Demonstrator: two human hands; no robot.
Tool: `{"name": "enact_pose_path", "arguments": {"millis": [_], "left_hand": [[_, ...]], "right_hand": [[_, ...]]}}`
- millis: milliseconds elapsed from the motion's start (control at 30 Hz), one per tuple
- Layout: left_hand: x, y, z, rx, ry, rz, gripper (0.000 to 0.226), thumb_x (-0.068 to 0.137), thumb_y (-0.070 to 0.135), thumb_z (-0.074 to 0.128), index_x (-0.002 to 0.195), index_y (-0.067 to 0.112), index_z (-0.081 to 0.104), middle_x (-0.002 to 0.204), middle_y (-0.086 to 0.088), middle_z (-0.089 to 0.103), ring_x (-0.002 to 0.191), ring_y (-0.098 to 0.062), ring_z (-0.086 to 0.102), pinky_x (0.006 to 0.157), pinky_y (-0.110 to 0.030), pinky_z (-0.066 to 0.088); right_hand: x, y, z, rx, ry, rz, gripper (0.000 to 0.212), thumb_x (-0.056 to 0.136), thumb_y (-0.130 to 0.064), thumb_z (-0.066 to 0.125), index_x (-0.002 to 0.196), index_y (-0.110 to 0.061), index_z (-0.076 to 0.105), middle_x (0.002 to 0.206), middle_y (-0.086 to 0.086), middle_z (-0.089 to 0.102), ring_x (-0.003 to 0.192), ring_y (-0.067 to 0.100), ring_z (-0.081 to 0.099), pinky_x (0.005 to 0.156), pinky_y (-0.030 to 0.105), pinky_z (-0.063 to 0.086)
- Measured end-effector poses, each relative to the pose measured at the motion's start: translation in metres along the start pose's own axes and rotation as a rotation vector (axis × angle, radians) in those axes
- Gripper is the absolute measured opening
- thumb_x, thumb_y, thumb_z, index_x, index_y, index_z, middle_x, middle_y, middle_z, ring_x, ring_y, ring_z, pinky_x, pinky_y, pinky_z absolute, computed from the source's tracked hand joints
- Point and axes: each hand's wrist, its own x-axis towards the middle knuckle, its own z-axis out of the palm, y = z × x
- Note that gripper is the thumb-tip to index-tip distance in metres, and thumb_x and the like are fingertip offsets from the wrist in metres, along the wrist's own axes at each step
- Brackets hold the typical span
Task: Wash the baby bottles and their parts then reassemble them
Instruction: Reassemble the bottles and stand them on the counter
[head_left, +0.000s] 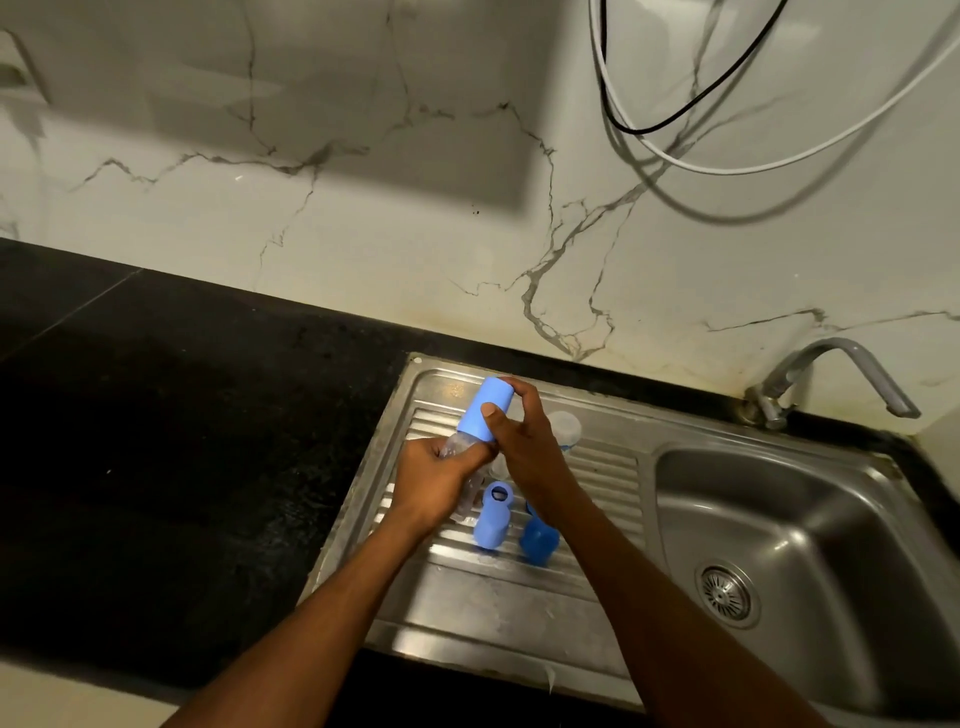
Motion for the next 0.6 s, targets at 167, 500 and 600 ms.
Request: {"name": "enact_pose_path", "arguments": {"millis": [167,500,600], "left_hand": [[-0.002,-0.015,-0.004,0.012,0.062,0.146,0.020,0.087,0.030,0.078,0.102,0.021,0.069,0.082,-0.007,0.073,0.065,-0.015,0.067,0.056,-0.028,0.051],[-0.003,-0.033,-0.020,0.117,0.153,0.358,0.041,0.090,0.048,0.062,0.127,0.031,0.065,0.084,0.003,0.074,0.070,-0.013,0.070,0.061,-0.043,0.058],[-0.004,-0.042,-0.023,0.137,0.219,0.334,0.029,0.090,0.043,0.063,0.116,0.032,0.068,0.083,0.005,0.073,0.072,-0.010,0.070,0.064,-0.044,0.058]], "right_hand": [[0.000,0.000,0.015,-0.014,-0.051,-0.011,0.039,0.101,-0.027,0.057,0.133,-0.031,0.036,0.095,0.021,0.068,0.082,0.034,0.070,0.077,0.048,0.061],[-0.002,0.000,0.043,-0.126,-0.051,0.004,0.050,0.096,-0.032,0.065,0.136,-0.022,0.037,0.109,0.008,0.065,0.086,0.019,0.068,0.070,0.021,0.055],[-0.004,0.001,0.048,-0.111,-0.110,0.025,0.053,0.097,-0.031,0.064,0.139,-0.017,0.036,0.111,0.006,0.062,0.090,0.017,0.066,0.070,0.013,0.051]]}}
